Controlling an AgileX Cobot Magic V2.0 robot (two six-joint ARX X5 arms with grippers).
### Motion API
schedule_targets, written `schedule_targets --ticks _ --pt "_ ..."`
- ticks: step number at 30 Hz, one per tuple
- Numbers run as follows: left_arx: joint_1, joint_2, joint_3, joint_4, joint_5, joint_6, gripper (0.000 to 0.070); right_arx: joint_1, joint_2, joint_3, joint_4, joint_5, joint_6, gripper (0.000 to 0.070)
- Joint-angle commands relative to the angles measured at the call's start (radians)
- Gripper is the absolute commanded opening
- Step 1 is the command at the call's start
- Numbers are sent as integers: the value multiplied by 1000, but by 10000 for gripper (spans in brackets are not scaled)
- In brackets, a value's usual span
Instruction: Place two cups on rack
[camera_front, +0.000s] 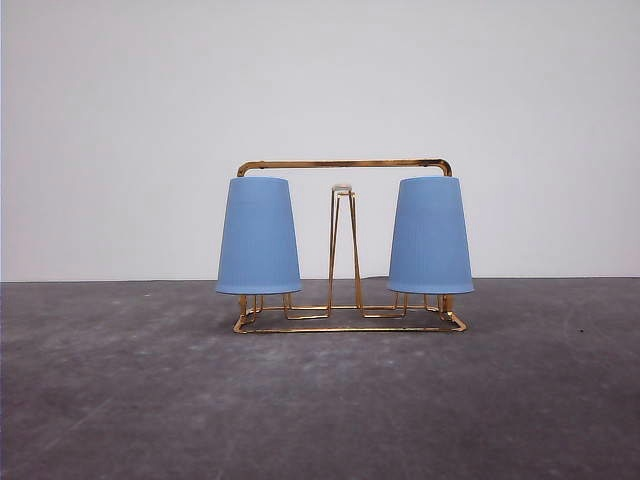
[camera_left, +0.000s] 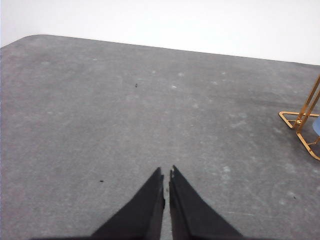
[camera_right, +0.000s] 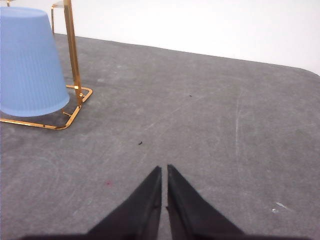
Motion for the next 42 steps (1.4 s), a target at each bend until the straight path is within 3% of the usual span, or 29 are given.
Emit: schedule_targets --ticks 1,42 --pt "-1 -2 -15 -4 0 -1 0 -1 -1 -4 13 0 -7 16" --pt "-1 -2 -15 -4 0 -1 0 -1 -1 -4 13 0 -7 16"
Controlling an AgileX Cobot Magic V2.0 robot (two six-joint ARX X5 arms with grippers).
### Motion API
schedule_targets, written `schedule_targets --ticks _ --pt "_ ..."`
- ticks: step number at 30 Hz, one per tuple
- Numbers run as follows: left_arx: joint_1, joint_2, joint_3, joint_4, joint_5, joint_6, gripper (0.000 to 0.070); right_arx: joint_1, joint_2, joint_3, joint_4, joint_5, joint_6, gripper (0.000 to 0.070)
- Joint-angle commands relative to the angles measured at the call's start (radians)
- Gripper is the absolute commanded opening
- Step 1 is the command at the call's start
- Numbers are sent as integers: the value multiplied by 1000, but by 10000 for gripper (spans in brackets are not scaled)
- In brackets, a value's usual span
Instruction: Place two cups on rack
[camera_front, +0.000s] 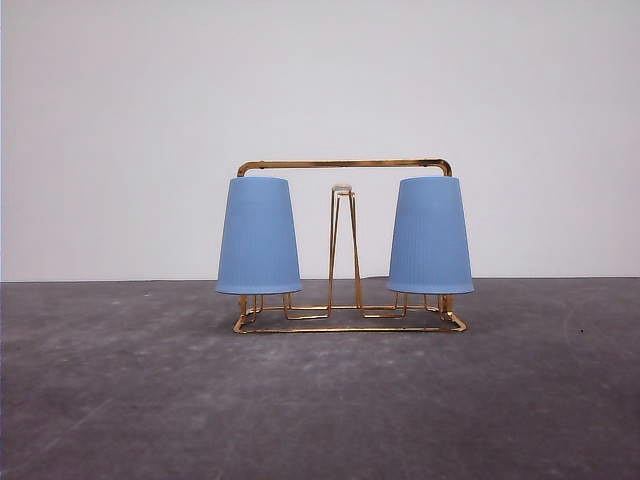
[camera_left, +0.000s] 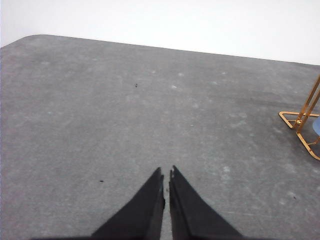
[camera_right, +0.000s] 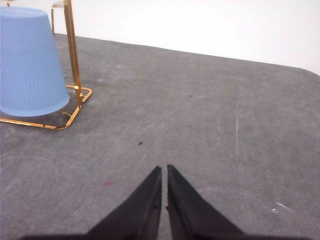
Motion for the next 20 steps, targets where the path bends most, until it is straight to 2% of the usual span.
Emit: schedule_targets --ticks 1,20 --pt "-1 -2 -15 -4 0 -1 0 -1 -1 -4 13 0 -7 16" --pt "-1 -2 -14 -4 0 -1 0 -1 -1 -4 13 0 -7 16"
